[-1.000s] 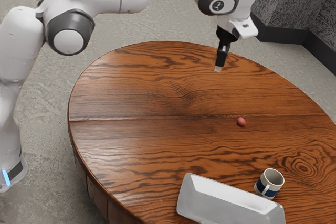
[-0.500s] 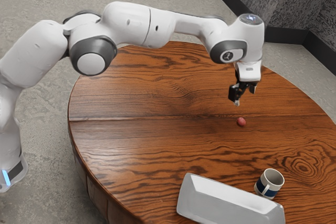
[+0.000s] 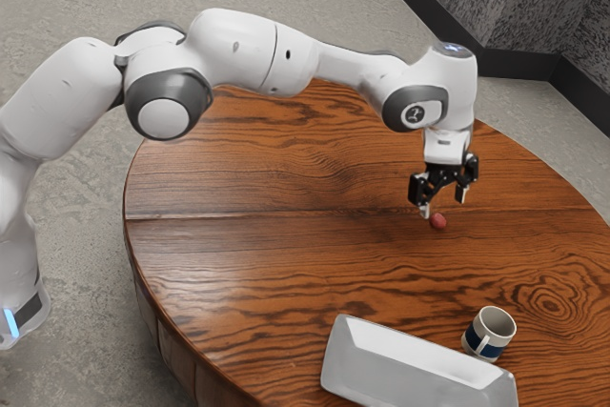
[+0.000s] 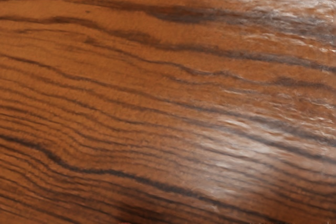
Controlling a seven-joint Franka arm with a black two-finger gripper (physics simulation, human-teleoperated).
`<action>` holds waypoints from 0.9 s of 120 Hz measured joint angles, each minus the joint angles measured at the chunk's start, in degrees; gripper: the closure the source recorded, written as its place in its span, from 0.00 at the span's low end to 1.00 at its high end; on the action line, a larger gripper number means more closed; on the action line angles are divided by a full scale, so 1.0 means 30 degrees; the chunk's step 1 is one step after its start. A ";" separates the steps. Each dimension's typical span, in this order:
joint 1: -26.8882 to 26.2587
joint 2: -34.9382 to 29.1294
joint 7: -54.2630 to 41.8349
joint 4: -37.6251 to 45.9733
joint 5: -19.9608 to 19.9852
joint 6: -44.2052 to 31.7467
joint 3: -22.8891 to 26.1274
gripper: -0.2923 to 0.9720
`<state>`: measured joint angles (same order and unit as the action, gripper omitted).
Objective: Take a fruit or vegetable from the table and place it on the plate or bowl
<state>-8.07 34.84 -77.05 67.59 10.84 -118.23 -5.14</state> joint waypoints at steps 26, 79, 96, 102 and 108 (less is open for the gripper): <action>0.0036 0.0019 -0.0996 0.0479 -0.0017 0.0686 -0.0295 0.26; 0.0044 0.0345 -0.1977 0.0552 0.0042 -0.0305 -0.0867 0.26; 0.0051 0.0357 -0.1881 0.0537 0.0213 -0.0793 -0.0834 0.26; 0.0052 0.0358 -0.1815 0.0536 0.0309 -0.0898 -0.0828 0.26; 0.0052 0.0351 -0.1745 0.0535 0.0432 -0.0977 -0.0832 0.26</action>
<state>-7.91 35.89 -82.29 69.19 12.14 -121.16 -7.64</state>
